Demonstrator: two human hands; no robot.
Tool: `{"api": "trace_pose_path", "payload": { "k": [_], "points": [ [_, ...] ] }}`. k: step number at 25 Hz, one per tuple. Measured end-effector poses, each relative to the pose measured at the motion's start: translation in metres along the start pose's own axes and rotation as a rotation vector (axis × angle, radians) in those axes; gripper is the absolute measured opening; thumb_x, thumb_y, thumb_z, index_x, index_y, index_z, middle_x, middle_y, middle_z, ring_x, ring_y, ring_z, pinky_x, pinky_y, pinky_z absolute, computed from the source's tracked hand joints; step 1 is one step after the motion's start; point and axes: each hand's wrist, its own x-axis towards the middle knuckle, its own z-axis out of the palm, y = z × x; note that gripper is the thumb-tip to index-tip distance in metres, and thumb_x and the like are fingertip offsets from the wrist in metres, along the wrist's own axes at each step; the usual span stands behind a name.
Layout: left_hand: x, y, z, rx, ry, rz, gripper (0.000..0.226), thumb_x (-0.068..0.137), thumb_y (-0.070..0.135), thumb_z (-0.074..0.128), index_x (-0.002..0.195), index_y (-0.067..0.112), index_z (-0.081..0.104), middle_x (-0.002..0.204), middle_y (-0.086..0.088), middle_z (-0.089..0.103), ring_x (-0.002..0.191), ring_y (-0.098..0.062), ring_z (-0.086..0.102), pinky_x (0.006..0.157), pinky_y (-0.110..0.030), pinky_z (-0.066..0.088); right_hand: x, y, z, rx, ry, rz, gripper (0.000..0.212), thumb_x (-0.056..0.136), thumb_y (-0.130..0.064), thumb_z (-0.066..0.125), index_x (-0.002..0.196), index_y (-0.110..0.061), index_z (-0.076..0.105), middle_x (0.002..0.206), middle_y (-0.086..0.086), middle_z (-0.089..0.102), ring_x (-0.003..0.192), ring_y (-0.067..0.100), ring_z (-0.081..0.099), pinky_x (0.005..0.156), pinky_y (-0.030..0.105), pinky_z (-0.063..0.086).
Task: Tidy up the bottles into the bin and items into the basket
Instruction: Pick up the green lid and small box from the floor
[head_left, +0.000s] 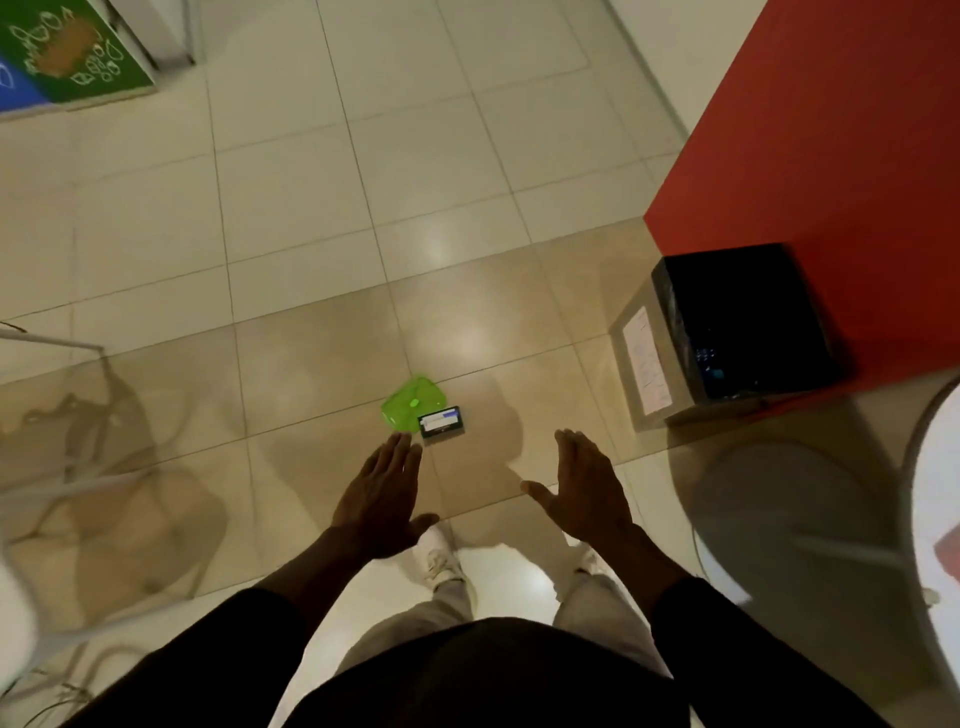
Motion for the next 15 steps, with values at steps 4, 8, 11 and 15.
{"api": "trace_pose_path", "payload": {
  "k": [4, 8, 11, 15],
  "points": [
    [0.013, -0.069, -0.005, 0.046, -0.044, 0.034, 0.112, 0.093, 0.071, 0.052, 0.165, 0.0, 0.005, 0.174, -0.022, -0.004, 0.162, -0.035, -0.006, 0.133, -0.043, 0.003, 0.025, -0.059, 0.023, -0.061, -0.056, -0.043, 0.099, 0.095, -0.069, 0.049, 0.161, -0.002, 0.018, 0.167, 0.019, 0.025, 0.156, 0.032, 0.02, 0.127, 0.04, 0.02],
    [0.038, -0.086, -0.014, 0.033, -0.045, 0.046, 0.111, 0.092, 0.069, 0.055, 0.164, -0.001, 0.01, 0.174, -0.023, 0.001, 0.162, -0.035, -0.003, 0.133, -0.044, 0.006, 0.058, -0.081, 0.028, -0.118, -0.095, -0.105, 0.095, 0.096, -0.064, 0.054, 0.16, -0.002, 0.02, 0.165, 0.019, 0.029, 0.156, 0.032, 0.022, 0.126, 0.04, 0.022],
    [0.06, -0.093, -0.023, 0.017, -0.05, 0.047, 0.109, 0.093, 0.067, 0.057, 0.164, -0.001, 0.01, 0.174, -0.024, 0.001, 0.162, -0.036, -0.002, 0.132, -0.045, 0.008, 0.09, -0.086, 0.029, -0.12, -0.131, -0.101, 0.093, 0.094, -0.059, 0.06, 0.159, -0.002, 0.022, 0.165, 0.018, 0.03, 0.156, 0.032, 0.022, 0.126, 0.039, 0.021],
    [0.092, -0.111, -0.033, 0.004, -0.022, -0.019, 0.108, 0.094, 0.067, 0.055, 0.164, -0.002, 0.01, 0.173, -0.024, -0.001, 0.162, -0.036, -0.003, 0.132, -0.046, 0.009, 0.149, -0.089, 0.039, -0.119, -0.198, -0.112, 0.09, 0.093, -0.054, 0.062, 0.157, -0.003, 0.025, 0.163, 0.018, 0.032, 0.154, 0.032, 0.024, 0.125, 0.039, 0.021]
  ]
}}
